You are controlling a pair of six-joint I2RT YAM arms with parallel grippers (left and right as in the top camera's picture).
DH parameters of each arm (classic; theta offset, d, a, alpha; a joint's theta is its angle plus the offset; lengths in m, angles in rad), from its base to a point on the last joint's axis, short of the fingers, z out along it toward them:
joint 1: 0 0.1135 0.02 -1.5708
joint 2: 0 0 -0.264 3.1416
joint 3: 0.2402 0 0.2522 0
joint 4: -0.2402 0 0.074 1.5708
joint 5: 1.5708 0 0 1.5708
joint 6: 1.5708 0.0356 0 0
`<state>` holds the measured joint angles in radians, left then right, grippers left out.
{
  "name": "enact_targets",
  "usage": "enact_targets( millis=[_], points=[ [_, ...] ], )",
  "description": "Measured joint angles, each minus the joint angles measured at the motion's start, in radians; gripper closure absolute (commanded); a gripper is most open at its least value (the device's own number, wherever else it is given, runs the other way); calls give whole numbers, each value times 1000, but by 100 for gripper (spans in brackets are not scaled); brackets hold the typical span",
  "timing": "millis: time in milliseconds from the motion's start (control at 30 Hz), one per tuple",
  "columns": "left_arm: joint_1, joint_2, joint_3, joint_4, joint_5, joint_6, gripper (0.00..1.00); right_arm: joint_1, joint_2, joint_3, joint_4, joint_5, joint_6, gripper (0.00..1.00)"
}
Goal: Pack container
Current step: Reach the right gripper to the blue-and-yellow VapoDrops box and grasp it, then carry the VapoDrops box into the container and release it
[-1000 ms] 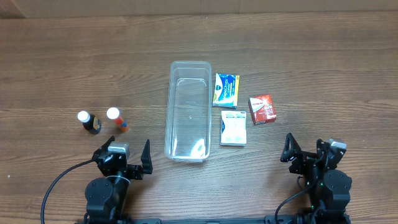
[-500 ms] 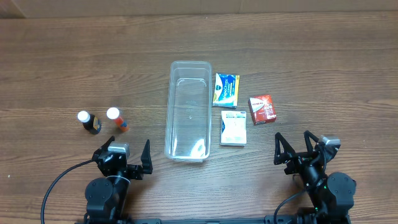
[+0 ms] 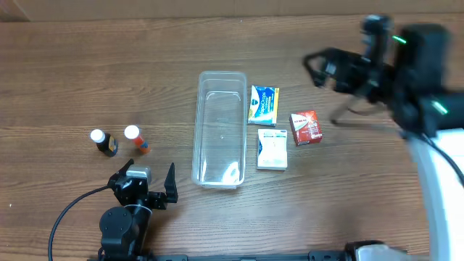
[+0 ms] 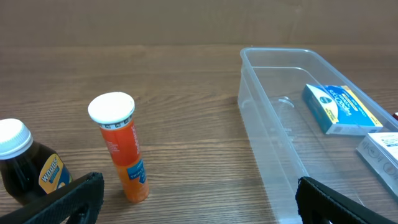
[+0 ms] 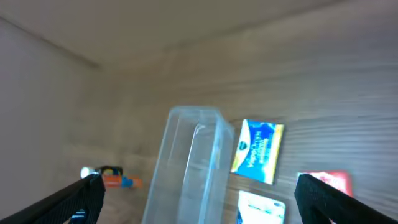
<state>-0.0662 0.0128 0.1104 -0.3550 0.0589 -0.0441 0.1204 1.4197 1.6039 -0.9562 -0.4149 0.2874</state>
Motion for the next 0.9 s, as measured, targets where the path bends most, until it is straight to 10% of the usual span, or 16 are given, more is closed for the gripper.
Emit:
enact_targets(
  millis=[300, 500, 900],
  points=[
    [0, 0, 0, 0, 0, 0, 0, 253, 700, 35, 87, 384, 130, 0],
    [0, 0, 0, 1, 0, 0, 0, 282, 736, 35, 136, 379, 130, 0],
    [0, 0, 0, 0, 0, 0, 0, 299, 744, 173, -140, 502, 132, 32]
  ],
)
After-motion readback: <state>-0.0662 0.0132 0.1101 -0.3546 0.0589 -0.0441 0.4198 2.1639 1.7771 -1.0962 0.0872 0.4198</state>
